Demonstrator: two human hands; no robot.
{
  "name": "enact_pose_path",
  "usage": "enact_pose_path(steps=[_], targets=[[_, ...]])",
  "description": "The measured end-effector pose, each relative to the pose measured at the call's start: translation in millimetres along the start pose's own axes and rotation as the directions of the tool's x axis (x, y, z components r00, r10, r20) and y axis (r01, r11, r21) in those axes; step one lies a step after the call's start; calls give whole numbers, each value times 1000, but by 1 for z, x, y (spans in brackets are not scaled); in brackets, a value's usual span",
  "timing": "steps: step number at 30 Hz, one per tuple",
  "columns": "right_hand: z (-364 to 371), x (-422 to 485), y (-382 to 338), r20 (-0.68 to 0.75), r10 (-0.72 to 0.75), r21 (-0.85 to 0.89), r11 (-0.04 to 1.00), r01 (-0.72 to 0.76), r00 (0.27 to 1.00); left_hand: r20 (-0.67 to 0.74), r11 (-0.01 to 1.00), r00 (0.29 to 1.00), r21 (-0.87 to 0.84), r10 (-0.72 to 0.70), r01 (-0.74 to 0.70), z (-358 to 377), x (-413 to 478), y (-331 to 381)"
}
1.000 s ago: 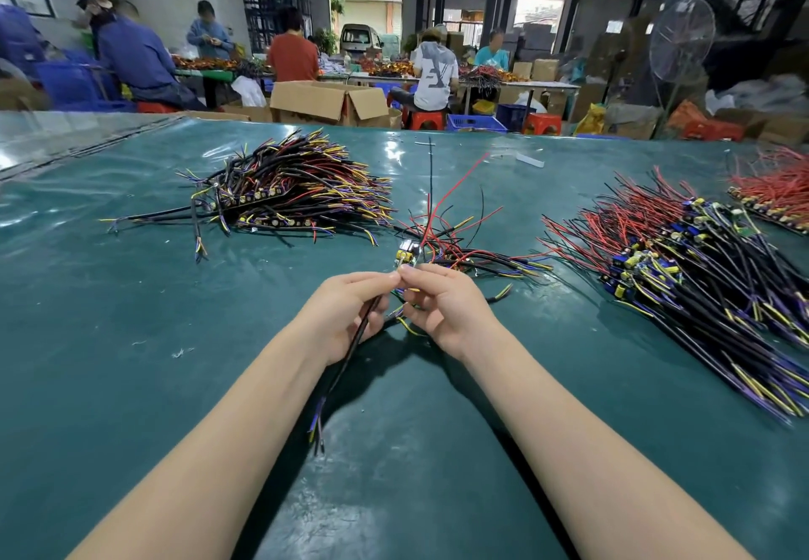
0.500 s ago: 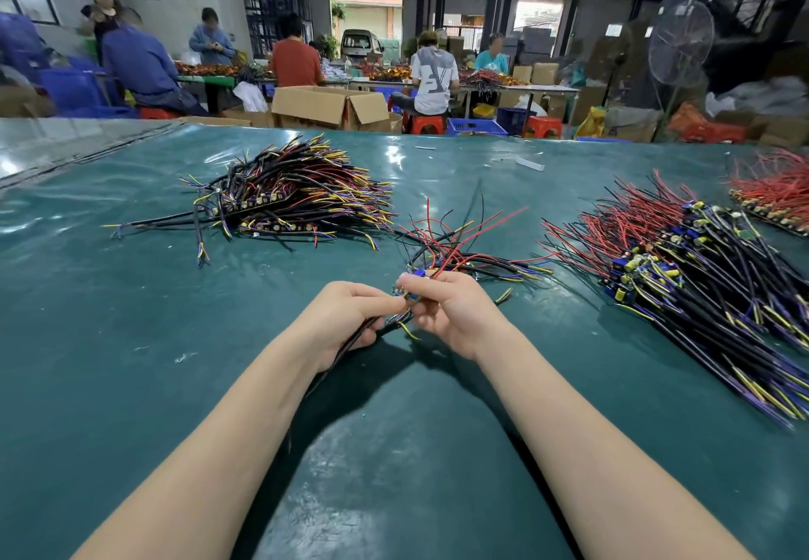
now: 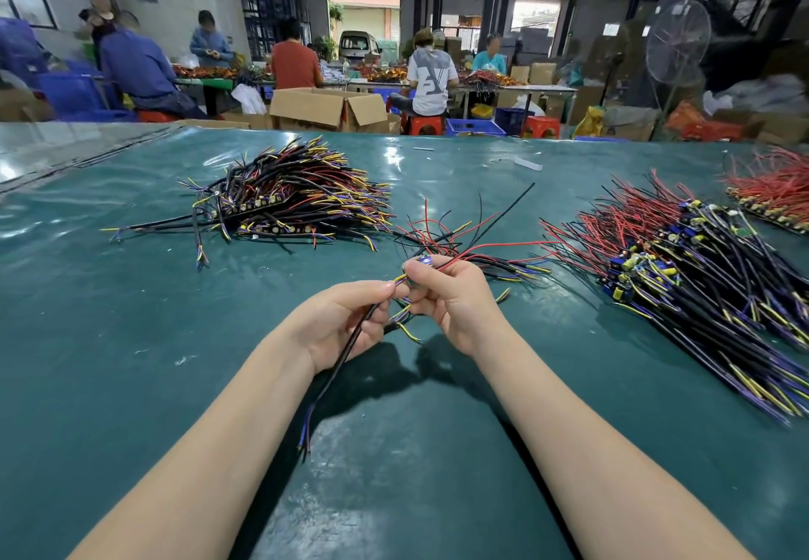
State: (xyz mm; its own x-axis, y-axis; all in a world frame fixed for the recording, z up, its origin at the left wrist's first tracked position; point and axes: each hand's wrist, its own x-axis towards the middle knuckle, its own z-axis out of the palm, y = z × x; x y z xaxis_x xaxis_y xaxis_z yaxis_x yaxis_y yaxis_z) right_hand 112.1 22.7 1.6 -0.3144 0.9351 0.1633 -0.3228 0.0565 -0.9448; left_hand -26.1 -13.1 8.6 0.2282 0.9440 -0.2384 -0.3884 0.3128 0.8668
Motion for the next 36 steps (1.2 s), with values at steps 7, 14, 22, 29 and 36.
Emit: enact_pose_path(steps=[7,14,22,29,36], targets=[[-2,1,1,-55,93,40,995,-91,994,-70,995,997,97,-13,20,-2,0,1],[-5,2,3,-135,195,43,981,-190,971,-9,329,732,897,682,-295,0,2,-4],[0,1,3,-48,154,35,988,-153,987,-216,854,926,492,311,-172,-1,5,3],[-5,1,1,-81,172,89,982,-164,982,-64,799,950,560,304,-218,5,0,0],[-4,1,7,-73,168,15,986,-167,983,-98,581,878,783,468,-222,6,-1,-5]])
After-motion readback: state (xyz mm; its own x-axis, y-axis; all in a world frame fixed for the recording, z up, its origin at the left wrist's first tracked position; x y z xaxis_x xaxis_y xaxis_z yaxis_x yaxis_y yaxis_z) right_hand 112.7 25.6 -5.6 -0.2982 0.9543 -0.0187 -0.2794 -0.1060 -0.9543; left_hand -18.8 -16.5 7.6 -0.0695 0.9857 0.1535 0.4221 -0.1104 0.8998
